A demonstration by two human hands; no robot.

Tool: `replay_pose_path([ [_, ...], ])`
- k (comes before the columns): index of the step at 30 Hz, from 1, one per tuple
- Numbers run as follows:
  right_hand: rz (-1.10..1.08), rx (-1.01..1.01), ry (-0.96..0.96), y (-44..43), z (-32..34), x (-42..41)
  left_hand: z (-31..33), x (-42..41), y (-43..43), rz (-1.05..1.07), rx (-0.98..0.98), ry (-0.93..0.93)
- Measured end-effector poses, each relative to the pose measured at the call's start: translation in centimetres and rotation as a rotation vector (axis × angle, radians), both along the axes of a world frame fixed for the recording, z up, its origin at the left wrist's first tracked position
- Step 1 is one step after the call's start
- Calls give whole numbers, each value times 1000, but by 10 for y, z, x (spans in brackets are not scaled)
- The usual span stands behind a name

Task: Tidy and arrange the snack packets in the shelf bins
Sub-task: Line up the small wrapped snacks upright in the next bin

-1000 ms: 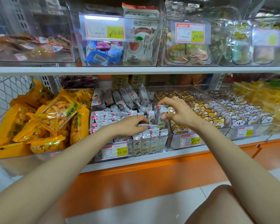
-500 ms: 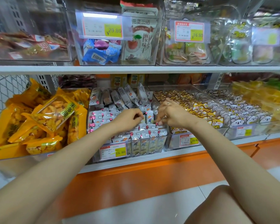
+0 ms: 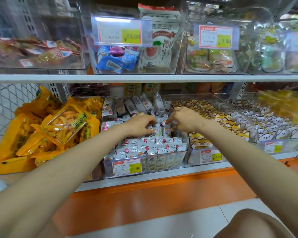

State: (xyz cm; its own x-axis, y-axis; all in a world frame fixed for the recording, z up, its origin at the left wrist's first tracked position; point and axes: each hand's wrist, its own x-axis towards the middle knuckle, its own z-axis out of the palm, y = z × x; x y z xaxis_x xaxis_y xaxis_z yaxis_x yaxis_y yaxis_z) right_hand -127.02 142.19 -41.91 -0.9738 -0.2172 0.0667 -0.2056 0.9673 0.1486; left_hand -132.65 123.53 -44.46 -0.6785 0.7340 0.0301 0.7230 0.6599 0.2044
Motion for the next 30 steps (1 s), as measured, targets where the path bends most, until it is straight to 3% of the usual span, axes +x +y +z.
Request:
replay_pose_path([
  [7,-100,69,-252,-6,-3,-28,6,-12,6,48,-232,-54],
  [17,-119,115,-118,-16,-12,-8,7,-16,5,-18,-227,-277],
  [22,-78,7,-92,-13,-12,-3,9,-20,2,-21,-230,-376],
  [30,-87,-278,-3,-10,-5,8,3,-19,2,35,-13,-542],
])
